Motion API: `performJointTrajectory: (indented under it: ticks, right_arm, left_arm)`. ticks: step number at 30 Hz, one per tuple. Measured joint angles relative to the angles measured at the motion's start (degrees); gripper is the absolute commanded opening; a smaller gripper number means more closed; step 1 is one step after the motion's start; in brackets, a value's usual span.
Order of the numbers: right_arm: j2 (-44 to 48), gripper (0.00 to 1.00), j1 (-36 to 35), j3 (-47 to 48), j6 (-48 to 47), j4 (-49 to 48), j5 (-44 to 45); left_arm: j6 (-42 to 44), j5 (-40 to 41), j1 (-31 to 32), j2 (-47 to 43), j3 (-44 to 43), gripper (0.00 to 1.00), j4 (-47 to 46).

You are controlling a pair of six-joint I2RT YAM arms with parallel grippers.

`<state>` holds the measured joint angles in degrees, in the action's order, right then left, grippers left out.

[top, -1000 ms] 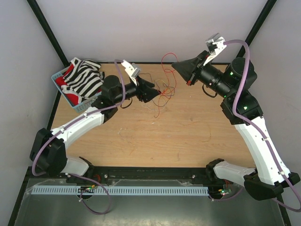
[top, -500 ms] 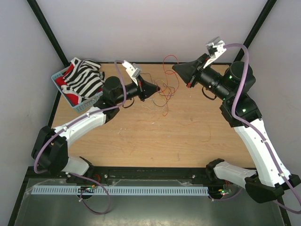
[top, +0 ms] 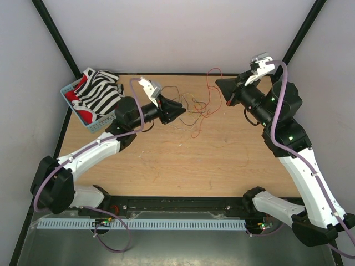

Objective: Zip-tie the wires
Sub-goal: Pick up the cable at the center of the board, then straighten the cable at the center of the board.

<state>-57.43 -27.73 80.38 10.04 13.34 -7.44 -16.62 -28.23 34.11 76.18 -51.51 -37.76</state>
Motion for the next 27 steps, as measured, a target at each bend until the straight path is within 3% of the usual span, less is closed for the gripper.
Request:
performJointTrajectory:
  ticks: [4, 9, 17, 19, 21, 27]
  right_arm:
    - [0.04, 0.00, 0.00, 0.04, 0.20, 0.09, -1.18]
    - [0.04, 0.00, 0.00, 0.39, 0.94, 0.31, -3.96]
    - [0.07, 0.00, 0.00, 0.92, 2.97, 0.26, -8.41]
    - [0.07, 0.00, 0.00, 0.98, 3.54, 0.26, -9.77]
    - [0.07, 0.00, 0.00, 0.98, 4.26, 0.17, -11.21]
    - [0.81, 0.00, 0.00, 0.98, 6.03, -0.76, -14.10]
  left_arm:
    - [0.46, -0.28, 0.00, -0.02, 1.60, 0.76, -0.15]
    - [0.26, -0.63, 0.02, 0.48, 2.71, 0.98, -0.13]
    - [-0.52, -1.31, 1.79, 2.95, 2.32, 0.99, -1.36]
    - [-0.39, -1.29, 2.64, 3.96, 1.66, 0.93, -1.66]
    - [-0.26, -1.11, 3.08, 4.68, 1.14, 0.80, -1.81]
    - [0.11, -0.57, 3.39, 7.67, -0.98, 0.15, -4.74]
